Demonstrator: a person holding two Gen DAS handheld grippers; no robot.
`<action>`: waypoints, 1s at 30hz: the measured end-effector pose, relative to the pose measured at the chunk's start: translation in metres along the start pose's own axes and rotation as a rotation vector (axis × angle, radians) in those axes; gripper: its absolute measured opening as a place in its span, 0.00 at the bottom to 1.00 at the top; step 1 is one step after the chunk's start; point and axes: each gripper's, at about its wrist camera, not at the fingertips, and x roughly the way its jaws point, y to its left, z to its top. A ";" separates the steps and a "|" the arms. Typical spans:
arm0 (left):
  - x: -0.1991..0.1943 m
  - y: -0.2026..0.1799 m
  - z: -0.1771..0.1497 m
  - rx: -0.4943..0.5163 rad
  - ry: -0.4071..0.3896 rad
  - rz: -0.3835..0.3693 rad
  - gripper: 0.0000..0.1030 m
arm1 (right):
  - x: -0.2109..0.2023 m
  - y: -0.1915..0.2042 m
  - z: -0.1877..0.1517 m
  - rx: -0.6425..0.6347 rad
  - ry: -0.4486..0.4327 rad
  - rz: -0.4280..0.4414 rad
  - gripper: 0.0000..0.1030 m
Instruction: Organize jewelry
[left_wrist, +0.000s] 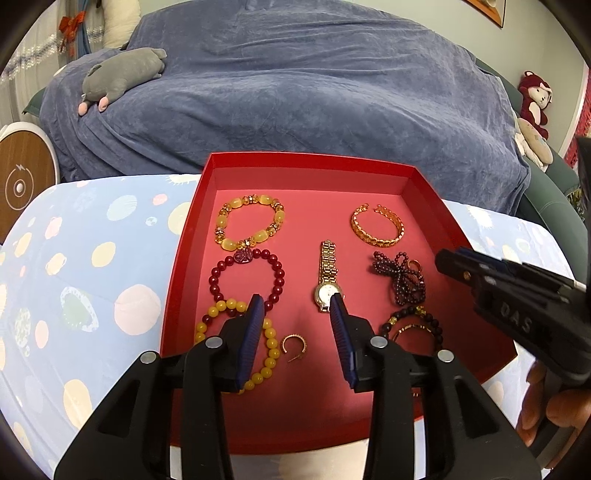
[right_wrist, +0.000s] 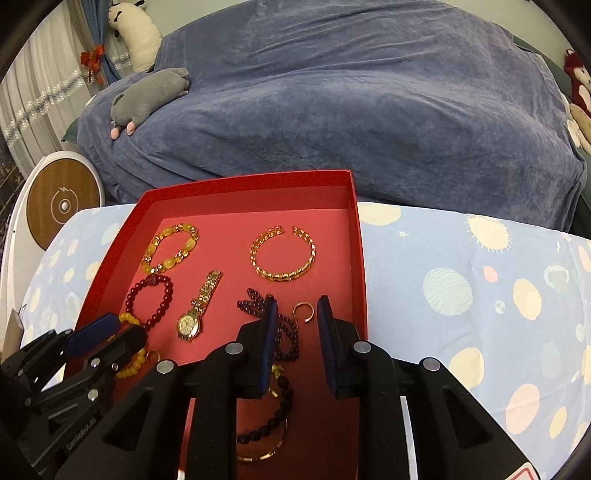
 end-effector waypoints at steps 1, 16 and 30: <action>-0.003 0.000 -0.002 0.004 -0.001 0.006 0.34 | -0.004 0.000 -0.006 -0.009 0.004 0.000 0.22; -0.033 0.014 -0.040 0.034 0.017 0.061 0.34 | -0.047 0.007 -0.057 -0.028 0.014 -0.015 0.28; -0.087 0.014 -0.048 -0.019 -0.081 0.090 0.51 | -0.096 0.007 -0.085 0.026 -0.040 0.016 0.52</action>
